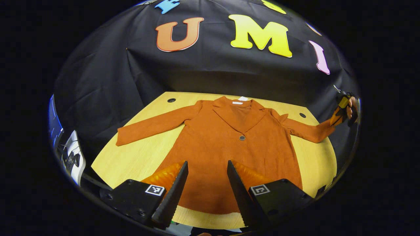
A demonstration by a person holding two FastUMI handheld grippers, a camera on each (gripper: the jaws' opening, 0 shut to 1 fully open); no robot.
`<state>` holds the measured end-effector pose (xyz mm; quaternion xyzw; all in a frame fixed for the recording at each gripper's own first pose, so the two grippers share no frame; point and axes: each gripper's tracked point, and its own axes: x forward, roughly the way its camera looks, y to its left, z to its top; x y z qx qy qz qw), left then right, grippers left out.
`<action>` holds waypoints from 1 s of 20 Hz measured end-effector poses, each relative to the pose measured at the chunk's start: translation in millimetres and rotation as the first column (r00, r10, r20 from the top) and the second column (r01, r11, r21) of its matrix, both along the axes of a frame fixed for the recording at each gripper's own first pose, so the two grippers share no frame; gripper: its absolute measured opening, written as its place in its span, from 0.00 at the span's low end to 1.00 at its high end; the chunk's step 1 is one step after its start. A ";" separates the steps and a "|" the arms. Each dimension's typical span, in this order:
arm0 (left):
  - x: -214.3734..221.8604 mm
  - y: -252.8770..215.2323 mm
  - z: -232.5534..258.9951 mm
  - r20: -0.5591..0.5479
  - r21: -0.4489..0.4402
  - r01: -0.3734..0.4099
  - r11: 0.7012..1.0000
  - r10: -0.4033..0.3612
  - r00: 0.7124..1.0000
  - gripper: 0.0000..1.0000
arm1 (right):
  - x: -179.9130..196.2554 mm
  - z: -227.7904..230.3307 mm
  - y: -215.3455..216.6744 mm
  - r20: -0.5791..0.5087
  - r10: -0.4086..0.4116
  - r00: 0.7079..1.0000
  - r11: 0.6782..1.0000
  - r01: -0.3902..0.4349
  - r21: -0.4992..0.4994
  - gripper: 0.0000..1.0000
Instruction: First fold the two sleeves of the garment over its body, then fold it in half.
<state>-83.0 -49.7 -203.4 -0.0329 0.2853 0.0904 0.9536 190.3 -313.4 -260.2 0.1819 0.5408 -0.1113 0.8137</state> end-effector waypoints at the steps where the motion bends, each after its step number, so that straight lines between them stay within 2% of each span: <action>1: 0.5 9.2 -2.9 -0.002 -0.004 0.002 1.000 -0.002 1.000 0.80 | 1.5 8.2 11.4 0.005 0.008 1.000 1.000 -0.008 0.000 0.04; 3: 0.5 22.0 -6.5 0.002 -0.012 0.003 1.000 -0.003 1.000 0.80 | 3.2 25.5 39.4 0.020 0.029 0.999 1.000 -0.028 -0.013 0.06; 6: -3.4 52.1 -10.7 0.016 -0.029 -0.029 0.999 0.029 0.999 0.82 | 14.6 54.9 84.5 0.055 0.069 0.996 0.997 -0.068 -0.024 0.04; 9: -10.1 73.2 -18.8 0.006 -0.078 -0.049 0.996 0.050 0.999 0.82 | 24.6 77.5 144.0 0.079 0.126 0.989 0.992 -0.125 -0.017 0.04; 11: -15.6 90.5 -18.3 0.012 -0.065 -0.053 0.996 0.054 0.998 0.84 | 32.7 90.6 189.7 0.097 0.179 0.979 0.984 -0.178 -0.017 0.04; 16: -25.5 130.2 -24.5 0.014 -0.065 -0.064 0.996 0.065 0.998 0.86 | 41.5 104.1 329.6 0.121 0.359 0.925 0.933 -0.360 -0.017 0.04; 20: -30.4 163.2 -20.8 0.042 -0.022 -0.066 0.998 0.067 0.997 0.88 | 37.1 88.8 439.9 0.098 0.487 0.868 0.873 -0.488 -0.018 0.04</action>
